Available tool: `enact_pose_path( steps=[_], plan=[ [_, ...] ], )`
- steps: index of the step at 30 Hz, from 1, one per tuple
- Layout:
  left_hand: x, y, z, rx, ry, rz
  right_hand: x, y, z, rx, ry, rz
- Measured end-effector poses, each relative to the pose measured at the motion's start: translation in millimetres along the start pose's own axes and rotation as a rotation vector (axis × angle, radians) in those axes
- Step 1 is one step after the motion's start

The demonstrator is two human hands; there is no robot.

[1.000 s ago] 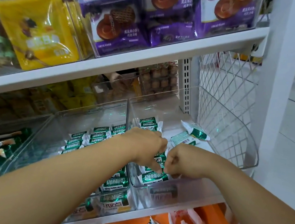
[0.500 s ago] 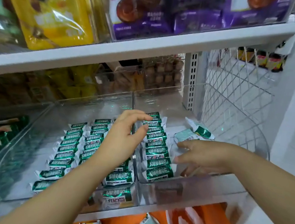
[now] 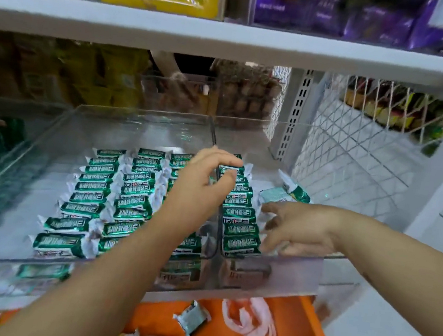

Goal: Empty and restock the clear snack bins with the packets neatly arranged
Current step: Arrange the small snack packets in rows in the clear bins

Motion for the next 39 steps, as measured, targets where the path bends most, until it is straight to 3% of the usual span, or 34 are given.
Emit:
enact_pose_path(
  steps=[2,5,9,14,16,18,20,24,28,39],
  plan=[
    [-0.5,0.5,0.4,0.01,0.01,0.004,-4.2,-7.8,2.9,0.032,0.017,0.094],
    [-1.1,1.3,0.9,0.013,0.026,0.019,-9.7,1.0,3.0,0.016,-0.022,0.01],
    [-1.3,2.2,1.6,0.01,0.044,0.036,-24.7,17.0,-14.9,0.275,0.103,0.107],
    [-3.0,1.4,0.9,0.015,0.037,0.034,-32.2,0.8,-30.6,0.161,0.117,0.053],
    [-4.4,1.3,0.7,-0.002,0.045,0.044,-31.4,22.0,-32.9,0.269,0.179,0.069],
    [-4.6,1.1,0.1,-0.012,0.049,0.042,-29.4,54.0,-33.2,0.502,0.273,0.307],
    [-4.4,0.9,-0.2,-0.009,0.047,0.036,-23.4,75.1,-37.3,0.598,0.322,0.739],
    [-4.2,1.0,0.0,-0.006,0.048,0.041,-3.7,76.0,-54.1,0.384,0.268,1.085],
    [-3.4,1.1,-0.5,-0.002,0.04,0.036,-3.5,65.1,-60.5,0.462,0.278,1.291],
    [4.2,2.0,4.4,0.037,0.083,0.051,-7.1,52.5,-58.2,0.471,0.196,1.29]
  ],
)
Point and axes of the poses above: each hand's wrist, its own z-axis away from the middle knuckle, its own y-axis out of the back of the hand, x = y × z, the point moved 2 cm from there along -z, towards the middle knuckle, and after that the axes turned 6 degrees about x, right-handed, at the moved point
